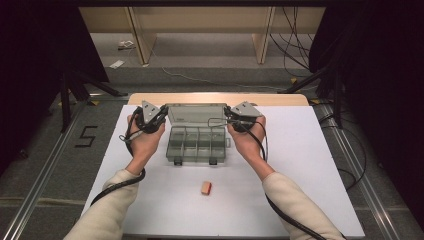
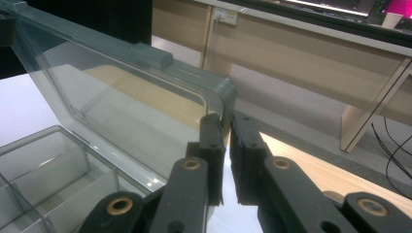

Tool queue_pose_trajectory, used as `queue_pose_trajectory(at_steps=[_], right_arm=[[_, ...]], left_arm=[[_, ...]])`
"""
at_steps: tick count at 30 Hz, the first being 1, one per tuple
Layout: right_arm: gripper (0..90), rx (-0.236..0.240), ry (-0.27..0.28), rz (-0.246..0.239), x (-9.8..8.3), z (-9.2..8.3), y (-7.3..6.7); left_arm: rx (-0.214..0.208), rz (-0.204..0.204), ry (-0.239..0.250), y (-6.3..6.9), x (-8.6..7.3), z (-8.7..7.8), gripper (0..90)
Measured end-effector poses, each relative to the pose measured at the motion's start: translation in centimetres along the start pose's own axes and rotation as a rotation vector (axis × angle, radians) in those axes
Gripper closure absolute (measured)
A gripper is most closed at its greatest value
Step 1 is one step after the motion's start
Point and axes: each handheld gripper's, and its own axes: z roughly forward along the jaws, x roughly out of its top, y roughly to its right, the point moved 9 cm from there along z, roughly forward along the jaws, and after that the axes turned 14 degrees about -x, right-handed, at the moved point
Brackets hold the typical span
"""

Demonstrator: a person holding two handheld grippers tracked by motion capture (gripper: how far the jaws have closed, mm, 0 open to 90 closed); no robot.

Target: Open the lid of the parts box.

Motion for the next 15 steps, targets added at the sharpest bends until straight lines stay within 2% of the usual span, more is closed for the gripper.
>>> queue_pose_trajectory(at_steps=[15], right_arm=[[84.9,-0.009,-0.005,0.022,0.16,0.71,0.14]], left_arm=[[0.004,-0.013,0.0,-0.5,0.25,0.68,83.8]])
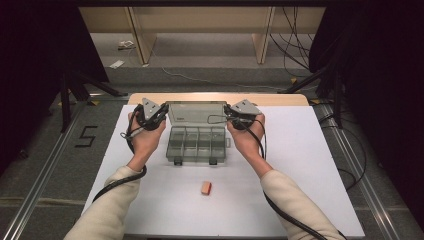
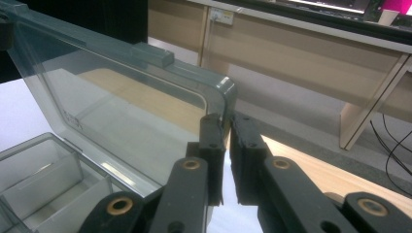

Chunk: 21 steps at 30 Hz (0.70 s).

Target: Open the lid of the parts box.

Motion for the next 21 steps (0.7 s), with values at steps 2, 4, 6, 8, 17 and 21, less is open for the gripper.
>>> queue_pose_trajectory(at_steps=[2,4,6,8,17,21], right_arm=[[84.9,-0.003,0.0,0.001,0.02,0.08,0.02],[84.9,-0.004,0.0,0.003,0.03,0.16,0.03],[84.9,-0.005,0.002,0.003,0.04,0.25,0.06],[84.9,-0.006,0.001,0.006,0.06,0.32,0.06],[84.9,-0.01,-0.003,0.017,0.12,0.69,0.13],[84.8,-0.01,-0.004,0.022,0.12,0.81,0.16]], left_arm=[[-0.001,-0.002,0.0,-0.03,0.02,0.07,83.8],[-0.001,-0.007,0.002,-0.06,0.04,0.14,83.8],[-0.001,-0.007,0.0,-0.14,0.05,0.19,83.9],[-0.001,-0.009,0.001,-0.19,0.07,0.26,83.9],[-0.004,-0.021,0.004,-0.4,0.15,0.58,83.9],[-0.004,-0.023,0.004,-0.48,0.15,0.67,83.9]])
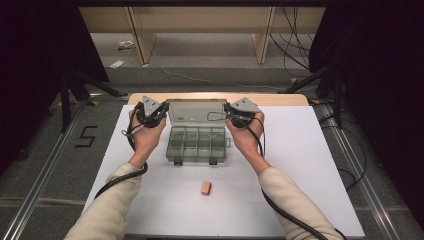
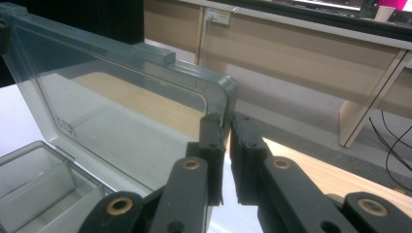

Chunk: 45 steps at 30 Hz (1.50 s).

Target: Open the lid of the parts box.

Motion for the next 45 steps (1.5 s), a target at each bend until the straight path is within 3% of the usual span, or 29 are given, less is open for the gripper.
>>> queue_pose_trajectory(at_steps=[6,18,45], right_arm=[[84.8,-0.003,0.0,0.006,0.0,0.2,0.0],[84.7,-0.005,0.0,0.019,0.1,0.5,0.1],[84.5,-0.014,-0.014,0.038,-0.3,1.4,0.1]], left_arm=[[0.0,-0.008,0.003,-0.1,0.0,0.2,83.8],[-0.004,-0.061,0.018,-0.4,-0.2,0.7,84.1],[-0.005,-0.08,-0.009,-0.7,-1.5,1.8,84.0]])
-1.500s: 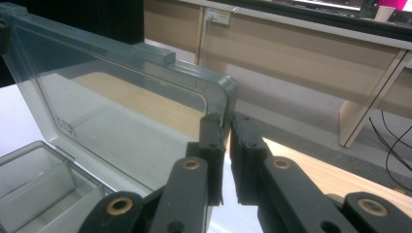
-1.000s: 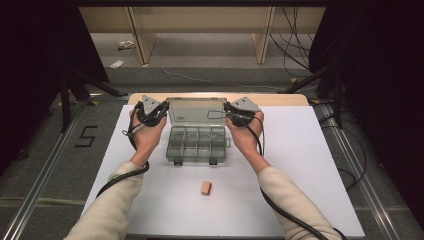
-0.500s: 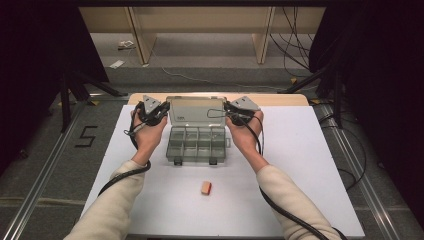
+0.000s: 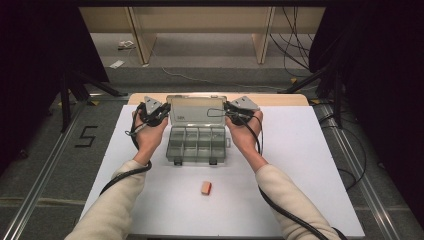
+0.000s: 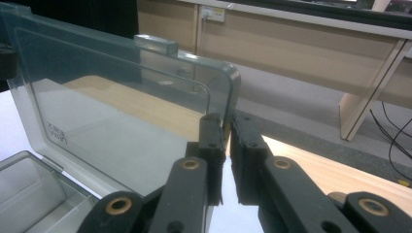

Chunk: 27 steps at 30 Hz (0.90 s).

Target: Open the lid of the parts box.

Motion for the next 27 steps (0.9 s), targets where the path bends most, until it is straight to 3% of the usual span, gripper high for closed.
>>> queue_pose_trajectory(at_steps=[27], right_arm=[[83.9,0.002,-0.038,0.016,-1.3,0.8,-0.1]], left_arm=[[-0.001,-0.015,-0.022,-0.1,-0.9,0.6,84.0]])
